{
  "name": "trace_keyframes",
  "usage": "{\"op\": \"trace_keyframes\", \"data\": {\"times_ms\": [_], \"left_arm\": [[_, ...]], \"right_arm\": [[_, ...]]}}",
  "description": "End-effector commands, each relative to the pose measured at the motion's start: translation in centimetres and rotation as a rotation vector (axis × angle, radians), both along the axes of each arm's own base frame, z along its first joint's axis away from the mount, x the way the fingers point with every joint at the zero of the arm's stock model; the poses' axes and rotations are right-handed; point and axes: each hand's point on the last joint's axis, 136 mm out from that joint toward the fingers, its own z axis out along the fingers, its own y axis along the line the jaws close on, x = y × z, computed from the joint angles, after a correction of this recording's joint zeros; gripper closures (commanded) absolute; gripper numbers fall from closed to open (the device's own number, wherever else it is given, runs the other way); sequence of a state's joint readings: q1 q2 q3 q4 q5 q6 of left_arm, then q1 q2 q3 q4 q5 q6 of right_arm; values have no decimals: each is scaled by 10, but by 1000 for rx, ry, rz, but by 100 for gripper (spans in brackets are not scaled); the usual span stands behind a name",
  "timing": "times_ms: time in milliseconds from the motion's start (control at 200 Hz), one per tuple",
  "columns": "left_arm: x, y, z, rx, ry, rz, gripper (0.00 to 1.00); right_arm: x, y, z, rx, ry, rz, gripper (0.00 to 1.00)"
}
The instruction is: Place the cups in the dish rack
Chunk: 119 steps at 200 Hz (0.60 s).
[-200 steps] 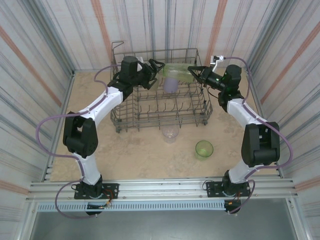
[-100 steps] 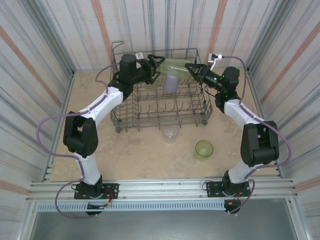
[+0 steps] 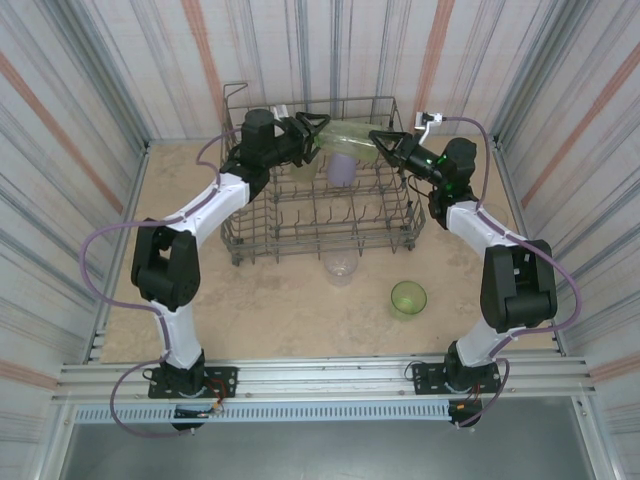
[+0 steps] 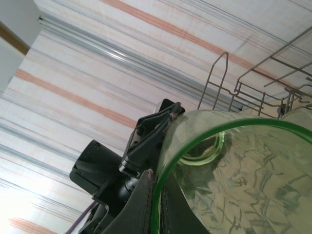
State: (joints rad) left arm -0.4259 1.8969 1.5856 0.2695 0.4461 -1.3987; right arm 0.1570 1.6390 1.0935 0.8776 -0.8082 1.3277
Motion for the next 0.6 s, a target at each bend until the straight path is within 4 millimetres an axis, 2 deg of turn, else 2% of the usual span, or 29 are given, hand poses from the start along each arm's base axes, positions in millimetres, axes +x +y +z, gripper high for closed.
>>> {"op": "trace_keyframes", "data": {"times_ms": [0, 140, 210, 376, 591], "left_arm": [[-2, -10, 1, -1, -15, -35, 47], [-4, -16, -2, -3, -12, -48, 56], [-4, -17, -3, -3, -9, -52, 56], [-3, -20, -4, -6, -6, -60, 46], [-4, -25, 1, -13, -16, -76, 46]], "right_arm": [[-5, 3, 18, 24, -84, 6, 100], [-5, 3, 16, 26, -77, -1, 100], [-5, 3, 16, 27, -76, -1, 100], [-5, 4, 20, 34, -87, -10, 100], [-6, 15, 18, 34, -87, -1, 100]]}}
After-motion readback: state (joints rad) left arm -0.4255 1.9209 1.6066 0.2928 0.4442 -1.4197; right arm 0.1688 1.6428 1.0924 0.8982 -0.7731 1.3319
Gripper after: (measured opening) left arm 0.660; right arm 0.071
